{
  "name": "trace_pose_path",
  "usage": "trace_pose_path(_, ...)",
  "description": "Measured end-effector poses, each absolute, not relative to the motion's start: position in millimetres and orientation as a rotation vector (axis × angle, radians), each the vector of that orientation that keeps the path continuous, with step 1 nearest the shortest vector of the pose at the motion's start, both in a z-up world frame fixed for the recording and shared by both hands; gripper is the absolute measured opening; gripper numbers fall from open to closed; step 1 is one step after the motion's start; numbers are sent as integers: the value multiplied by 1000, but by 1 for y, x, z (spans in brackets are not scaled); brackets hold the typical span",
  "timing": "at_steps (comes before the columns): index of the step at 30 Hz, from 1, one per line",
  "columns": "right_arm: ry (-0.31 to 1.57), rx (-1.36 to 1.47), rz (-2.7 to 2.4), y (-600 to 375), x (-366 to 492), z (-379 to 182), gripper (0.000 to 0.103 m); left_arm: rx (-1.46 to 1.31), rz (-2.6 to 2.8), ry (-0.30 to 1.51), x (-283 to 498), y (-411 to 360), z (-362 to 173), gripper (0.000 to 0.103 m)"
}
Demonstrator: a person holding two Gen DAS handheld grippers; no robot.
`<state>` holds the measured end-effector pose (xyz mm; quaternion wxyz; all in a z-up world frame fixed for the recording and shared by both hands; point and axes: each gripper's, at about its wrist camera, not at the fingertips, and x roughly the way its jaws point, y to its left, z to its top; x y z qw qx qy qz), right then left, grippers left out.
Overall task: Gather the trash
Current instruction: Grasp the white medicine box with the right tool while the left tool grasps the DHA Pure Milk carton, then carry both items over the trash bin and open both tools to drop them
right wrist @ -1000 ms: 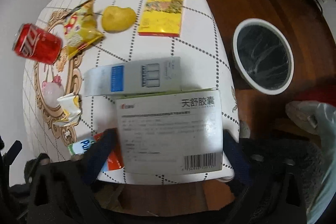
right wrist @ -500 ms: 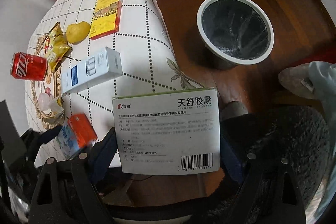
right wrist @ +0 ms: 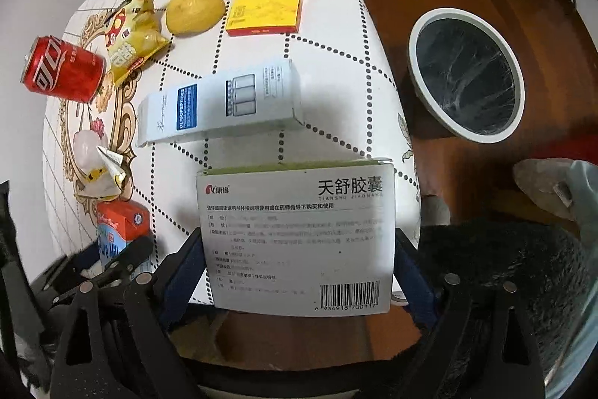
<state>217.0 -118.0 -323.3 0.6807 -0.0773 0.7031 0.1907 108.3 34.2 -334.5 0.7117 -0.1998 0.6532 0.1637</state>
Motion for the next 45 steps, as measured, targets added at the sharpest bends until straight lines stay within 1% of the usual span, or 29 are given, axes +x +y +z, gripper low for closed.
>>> trace_pose_path(1,1575,-170,430,-118,216,-323,94,-410,369,1446,110,33,-335,61)
trace_pose_path(3,1577,-169,424,-120,216,-323,94,-379,383,1434,110,32,-337,57)
trace_pose_path(4,1578,-161,419,-120,215,-325,94,-368,391,1424,110,30,-338,48)
trace_pose_path(5,1580,-157,415,-121,214,-327,94,-353,399,1412,111,27,-339,47)
trace_pose_path(16,1498,-273,438,-110,202,-325,90,-302,484,1376,101,26,-323,45)
trace_pose_path(21,1448,-257,478,-105,195,-307,90,-272,522,1330,88,21,-290,45)
trace_pose_path(25,1392,-221,516,-107,194,-283,90,-249,551,1261,95,14,-260,45)
trace_pose_path(30,1342,-123,521,-135,210,-254,90,-234,541,1176,122,7,-245,45)
trace_pose_path(33,1305,-47,492,-171,232,-236,90,-241,499,1132,147,2,-228,45)
trace_pose_path(37,1288,45,431,-227,268,-225,90,-237,409,1095,191,-27,-210,45)
trace_pose_path(41,1276,105,331,-286,309,-229,90,-266,279,1103,255,-70,-208,45)
trace_pose_path(45,1325,183,243,-338,358,-264,90,-344,159,1157,319,-105,-233,45)
